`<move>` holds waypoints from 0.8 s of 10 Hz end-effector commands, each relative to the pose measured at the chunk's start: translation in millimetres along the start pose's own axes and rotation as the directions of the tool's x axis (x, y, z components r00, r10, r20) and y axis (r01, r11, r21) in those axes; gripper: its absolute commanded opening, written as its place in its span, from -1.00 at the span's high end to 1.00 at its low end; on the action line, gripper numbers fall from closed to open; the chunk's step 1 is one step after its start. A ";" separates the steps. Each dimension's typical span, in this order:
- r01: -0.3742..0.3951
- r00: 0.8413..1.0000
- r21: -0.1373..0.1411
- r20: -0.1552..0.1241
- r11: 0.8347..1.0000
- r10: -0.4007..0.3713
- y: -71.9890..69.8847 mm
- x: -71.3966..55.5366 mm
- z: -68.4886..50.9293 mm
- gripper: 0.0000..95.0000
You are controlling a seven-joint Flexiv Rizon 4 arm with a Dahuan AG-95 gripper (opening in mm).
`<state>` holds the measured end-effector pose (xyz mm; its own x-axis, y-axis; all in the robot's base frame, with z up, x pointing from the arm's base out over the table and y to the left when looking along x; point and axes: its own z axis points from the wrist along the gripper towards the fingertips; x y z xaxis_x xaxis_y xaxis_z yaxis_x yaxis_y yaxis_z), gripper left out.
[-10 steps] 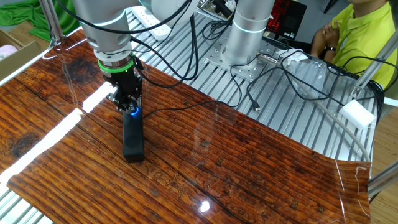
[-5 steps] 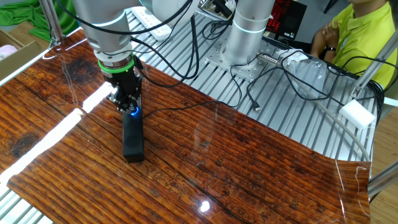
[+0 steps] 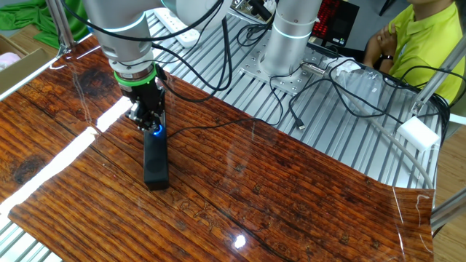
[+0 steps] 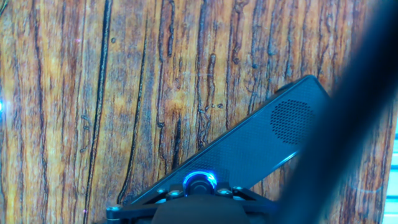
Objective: Turn the knob to decrease the volume of the speaker
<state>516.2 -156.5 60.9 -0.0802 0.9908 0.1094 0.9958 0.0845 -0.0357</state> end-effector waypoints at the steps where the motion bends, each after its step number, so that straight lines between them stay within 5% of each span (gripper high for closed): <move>1: 0.029 1.000 0.001 0.004 1.000 -0.029 0.4 0.4 0.2 1.00; 8: 0.134 0.991 0.001 0.009 0.991 -0.134 0.4 0.4 0.4 1.00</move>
<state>515.9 -156.1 60.9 -0.2118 0.9718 0.1039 0.9763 0.2153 -0.0230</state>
